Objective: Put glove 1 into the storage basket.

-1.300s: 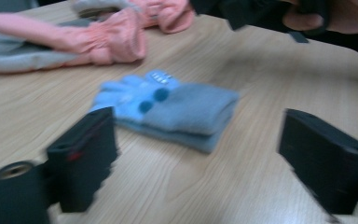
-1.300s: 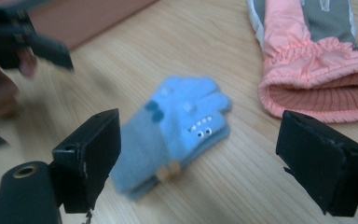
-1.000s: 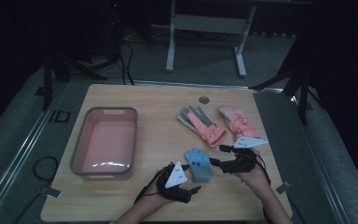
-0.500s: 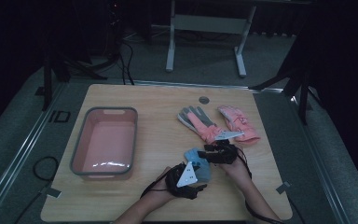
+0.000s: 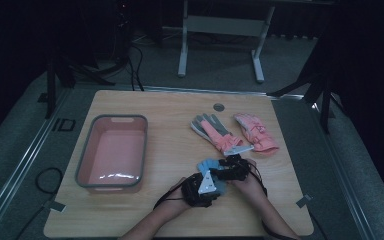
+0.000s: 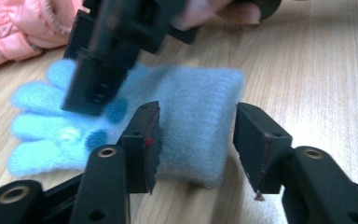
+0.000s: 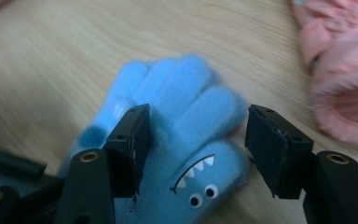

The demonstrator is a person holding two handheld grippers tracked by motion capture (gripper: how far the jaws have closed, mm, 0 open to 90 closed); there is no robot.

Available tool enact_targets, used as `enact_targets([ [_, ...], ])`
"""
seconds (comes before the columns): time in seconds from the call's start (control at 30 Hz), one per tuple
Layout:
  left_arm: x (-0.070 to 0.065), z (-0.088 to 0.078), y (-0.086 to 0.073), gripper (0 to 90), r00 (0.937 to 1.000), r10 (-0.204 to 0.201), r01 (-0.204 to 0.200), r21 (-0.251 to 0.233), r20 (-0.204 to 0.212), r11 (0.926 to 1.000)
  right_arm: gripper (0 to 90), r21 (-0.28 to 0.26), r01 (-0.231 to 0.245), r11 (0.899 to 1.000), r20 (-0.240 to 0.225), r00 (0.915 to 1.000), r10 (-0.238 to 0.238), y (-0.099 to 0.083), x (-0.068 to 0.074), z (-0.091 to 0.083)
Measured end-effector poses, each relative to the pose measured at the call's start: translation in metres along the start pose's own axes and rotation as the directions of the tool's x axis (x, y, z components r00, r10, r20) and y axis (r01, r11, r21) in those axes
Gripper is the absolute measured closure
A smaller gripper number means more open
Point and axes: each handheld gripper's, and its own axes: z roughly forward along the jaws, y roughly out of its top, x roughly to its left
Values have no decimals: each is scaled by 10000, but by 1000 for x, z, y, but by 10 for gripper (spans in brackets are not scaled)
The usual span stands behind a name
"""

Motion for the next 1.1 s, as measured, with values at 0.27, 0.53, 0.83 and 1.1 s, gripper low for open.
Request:
enact_targets([
  [0.27, -2, 3, -3, 546, 9999, 37, -36, 55, -125, 10000, 697, 27, 579, 9983, -446, 9973, -577, -1, 8, 1],
  [0.53, -4, 3, -1, 586, 9991, 256, -248, 257, -324, 9994, 803, -68, 1586, 9873, 192, 9872, -1585, -2, 22, 0],
  [0.83, 1, -4, 1, 776, 9994, -227, 229, 67, -245, 9997, 820, -395, 679, 9969, -54, 9977, -681, -2, 16, -2],
  [1.1, 8, -17, 10, 783, 9994, -134, 141, 239, -326, 9996, 821, -678, 600, 9959, -163, 9980, -612, 10, 18, -8],
])
